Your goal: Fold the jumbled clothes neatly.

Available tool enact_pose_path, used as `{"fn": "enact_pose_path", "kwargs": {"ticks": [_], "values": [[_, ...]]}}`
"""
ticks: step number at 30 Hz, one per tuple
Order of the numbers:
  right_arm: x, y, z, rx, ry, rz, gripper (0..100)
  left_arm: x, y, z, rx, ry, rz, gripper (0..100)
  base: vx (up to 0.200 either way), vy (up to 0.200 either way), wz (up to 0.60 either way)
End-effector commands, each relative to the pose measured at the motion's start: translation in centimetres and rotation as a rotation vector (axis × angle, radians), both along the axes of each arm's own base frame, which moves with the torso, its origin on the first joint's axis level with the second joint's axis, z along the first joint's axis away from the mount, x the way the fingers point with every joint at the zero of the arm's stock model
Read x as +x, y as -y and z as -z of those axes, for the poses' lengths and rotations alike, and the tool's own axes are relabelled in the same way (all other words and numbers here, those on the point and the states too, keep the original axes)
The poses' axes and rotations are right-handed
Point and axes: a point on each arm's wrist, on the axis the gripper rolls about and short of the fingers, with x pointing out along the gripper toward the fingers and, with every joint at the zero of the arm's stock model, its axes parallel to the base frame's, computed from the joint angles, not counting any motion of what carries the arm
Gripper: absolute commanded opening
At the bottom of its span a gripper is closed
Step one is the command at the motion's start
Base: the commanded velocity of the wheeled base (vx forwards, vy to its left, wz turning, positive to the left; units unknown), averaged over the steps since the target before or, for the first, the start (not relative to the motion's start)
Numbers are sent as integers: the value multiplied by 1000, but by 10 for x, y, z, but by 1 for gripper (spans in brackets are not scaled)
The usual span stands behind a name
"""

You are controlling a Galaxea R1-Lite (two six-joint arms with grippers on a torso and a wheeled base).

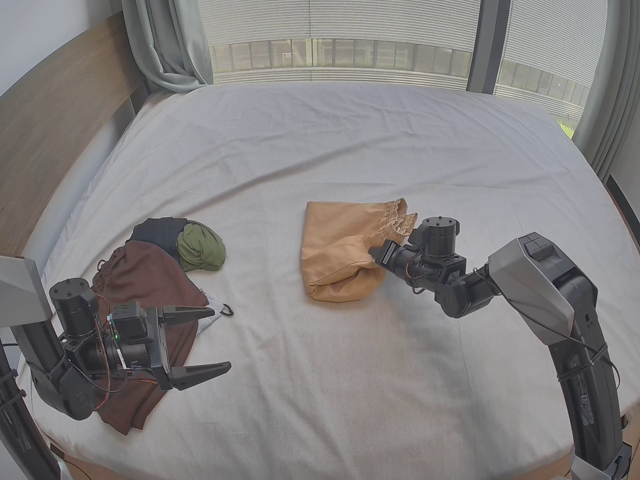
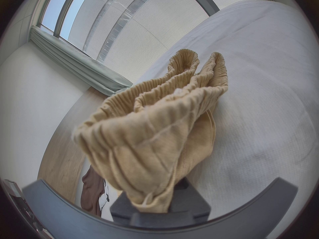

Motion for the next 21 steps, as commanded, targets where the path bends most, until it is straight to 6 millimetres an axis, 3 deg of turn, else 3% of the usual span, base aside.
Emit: {"fn": "enact_pose_path", "kwargs": {"ticks": [1, 10, 11, 16, 21], "values": [[-5, 5, 2, -3, -8, 7, 0, 0, 0, 1, 0, -4, 1, 100, 0, 0, 0], [-7, 5, 7, -8, 11, 33, 0, 0, 1, 1, 0, -4, 2, 100, 0, 0, 0], [-7, 6, 7, -7, 11, 35, 100, -1, 1, 1, 0, -5, 2, 100, 0, 0, 0], [-14, 12, 2, -30, -8, 38, 100, -3, 0, 2, 2, -10, 1, 100, 0, 0, 0], [-40, 19, -6, -100, -43, 11, 100, -2, 0, 2, 1, -12, 1, 100, 0, 0, 0]]}}
